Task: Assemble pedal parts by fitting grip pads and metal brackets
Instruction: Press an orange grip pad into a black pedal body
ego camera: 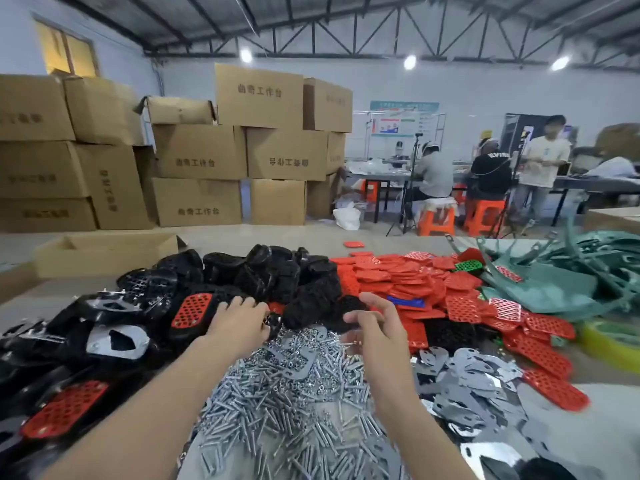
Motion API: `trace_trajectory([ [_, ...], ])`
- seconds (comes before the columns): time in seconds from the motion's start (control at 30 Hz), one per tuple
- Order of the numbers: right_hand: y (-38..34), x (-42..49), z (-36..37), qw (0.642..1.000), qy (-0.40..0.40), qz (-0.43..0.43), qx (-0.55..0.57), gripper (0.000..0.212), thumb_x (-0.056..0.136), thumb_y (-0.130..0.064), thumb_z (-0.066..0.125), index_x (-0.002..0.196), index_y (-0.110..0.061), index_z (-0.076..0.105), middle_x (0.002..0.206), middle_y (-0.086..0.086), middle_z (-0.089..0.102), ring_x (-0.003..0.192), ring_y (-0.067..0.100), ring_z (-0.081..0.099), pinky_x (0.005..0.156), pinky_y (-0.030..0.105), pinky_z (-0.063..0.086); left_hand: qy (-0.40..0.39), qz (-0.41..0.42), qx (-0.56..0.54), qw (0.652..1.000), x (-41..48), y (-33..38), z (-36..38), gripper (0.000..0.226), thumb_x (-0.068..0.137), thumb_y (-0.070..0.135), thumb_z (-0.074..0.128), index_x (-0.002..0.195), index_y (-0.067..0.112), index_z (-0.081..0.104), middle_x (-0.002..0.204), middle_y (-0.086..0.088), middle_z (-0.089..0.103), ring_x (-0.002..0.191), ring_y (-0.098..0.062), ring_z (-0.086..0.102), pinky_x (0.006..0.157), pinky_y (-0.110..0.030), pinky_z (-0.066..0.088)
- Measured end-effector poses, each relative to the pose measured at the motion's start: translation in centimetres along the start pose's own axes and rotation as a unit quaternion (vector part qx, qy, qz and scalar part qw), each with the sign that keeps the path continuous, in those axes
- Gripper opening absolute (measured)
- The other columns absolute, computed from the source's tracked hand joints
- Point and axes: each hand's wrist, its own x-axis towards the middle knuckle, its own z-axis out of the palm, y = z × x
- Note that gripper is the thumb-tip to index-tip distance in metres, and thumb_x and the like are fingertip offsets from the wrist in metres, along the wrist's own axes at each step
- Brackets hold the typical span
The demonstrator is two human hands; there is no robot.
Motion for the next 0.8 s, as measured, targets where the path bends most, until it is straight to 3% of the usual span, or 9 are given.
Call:
trace_trajectory([
  [0.13, 0.9, 2.8, -0.5, 1.000, 0.015, 0.018, 0.013, 0.026, 0.105, -0.004, 0.048, 0.115, -0.024, 0.062, 0.093, 0.007, 0.071, 0.056, 0.012, 0.062, 0.050, 0.022, 0.047, -0.026, 0.020, 0.102, 0.994, 2.5, 1.0, 2.8, 0.064, 0.099, 0.065, 0.038, 0.146, 0.021, 0.041, 0.145, -0.004, 0.046, 0.137, -0.027, 0.040, 0.109, -0.044, 0.030],
  [0.33, 2.7, 3.7, -1.7, 0.998, 0.009, 0.059, 0.027, 0.026, 0.103, -0.003, 0.051, 0.117, -0.021, 0.062, 0.083, -0.002, 0.072, 0.060, 0.012, 0.062, 0.052, 0.023, 0.049, 0.058, 0.037, 0.167, 0.984, 3.7, 2.1, 4.0, 0.035, 0.104, 0.044, 0.036, 0.122, 0.018, 0.052, 0.120, 0.002, 0.067, 0.113, -0.019, 0.064, 0.095, -0.035, 0.039],
  [0.4, 3.0, 3.5, -2.0, 0.996, 0.000, 0.079, 0.036, 0.025, 0.103, -0.003, 0.052, 0.118, -0.020, 0.063, 0.077, -0.006, 0.073, 0.060, 0.012, 0.063, 0.052, 0.023, 0.049, 0.081, 0.027, 0.165, 0.983, 3.1, 2.0, 3.0, 0.026, 0.103, 0.038, 0.038, 0.115, 0.020, 0.053, 0.100, 0.007, 0.070, 0.100, -0.016, 0.069, 0.085, -0.031, 0.044],
  [0.47, 3.2, 3.2, -2.4, 0.994, -0.018, 0.101, 0.044, 0.024, 0.104, -0.005, 0.051, 0.118, -0.019, 0.065, 0.078, -0.005, 0.075, 0.062, 0.014, 0.065, 0.054, 0.024, 0.052, 0.115, -0.009, 0.136, 0.984, 2.2, 1.7, 1.3, 0.020, 0.102, 0.034, 0.043, 0.107, 0.020, 0.055, 0.075, 0.008, 0.060, 0.081, -0.019, 0.072, 0.069, -0.031, 0.049],
  [0.57, 3.4, 2.7, -2.3, 0.984, -0.059, 0.146, 0.078, 0.018, 0.107, -0.015, 0.053, 0.119, -0.018, 0.067, 0.092, 0.002, 0.080, 0.070, 0.018, 0.071, 0.059, 0.029, 0.058, 0.242, -0.026, -0.037, 0.969, 1.0, 1.4, -1.1, 0.020, 0.099, 0.032, 0.051, 0.102, 0.014, 0.060, 0.057, 0.001, 0.058, 0.052, -0.027, 0.060, 0.047, -0.030, 0.039],
  [0.67, 3.6, 2.4, -2.1, 0.961, -0.098, 0.209, 0.153, 0.035, 0.104, -0.045, 0.055, 0.124, -0.017, 0.061, 0.114, 0.012, 0.078, 0.091, 0.027, 0.077, 0.073, 0.039, 0.063, 0.354, 0.079, -0.120, 0.924, -0.7, 3.9, -3.1, 0.024, 0.095, 0.026, 0.056, 0.113, 0.016, 0.068, 0.066, -0.002, 0.069, 0.055, -0.027, 0.066, 0.048, -0.033, 0.049],
  [0.73, 3.6, 2.4, -2.3, 0.938, -0.120, 0.238, 0.220, 0.058, 0.097, -0.064, 0.051, 0.129, -0.016, 0.058, 0.126, 0.019, 0.072, 0.102, 0.031, 0.076, 0.084, 0.047, 0.063, 0.403, 0.191, -0.069, 0.892, -2.4, 6.3, -3.4, 0.030, 0.091, 0.026, 0.057, 0.115, 0.015, 0.072, 0.086, -0.002, 0.076, 0.071, -0.024, 0.073, 0.058, -0.035, 0.059],
  [0.8, 3.7, 2.7, -2.7, 0.927, -0.132, 0.236, 0.259, 0.074, 0.093, -0.068, 0.051, 0.137, -0.009, 0.061, 0.131, 0.022, 0.069, 0.099, 0.027, 0.074, 0.081, 0.044, 0.062, 0.412, 0.334, -0.008, 0.848, -3.8, 8.1, -2.4, 0.037, 0.083, 0.019, 0.073, 0.118, 0.009, 0.073, 0.110, -0.006, 0.076, 0.095, -0.022, 0.075, 0.076, -0.036, 0.062],
])
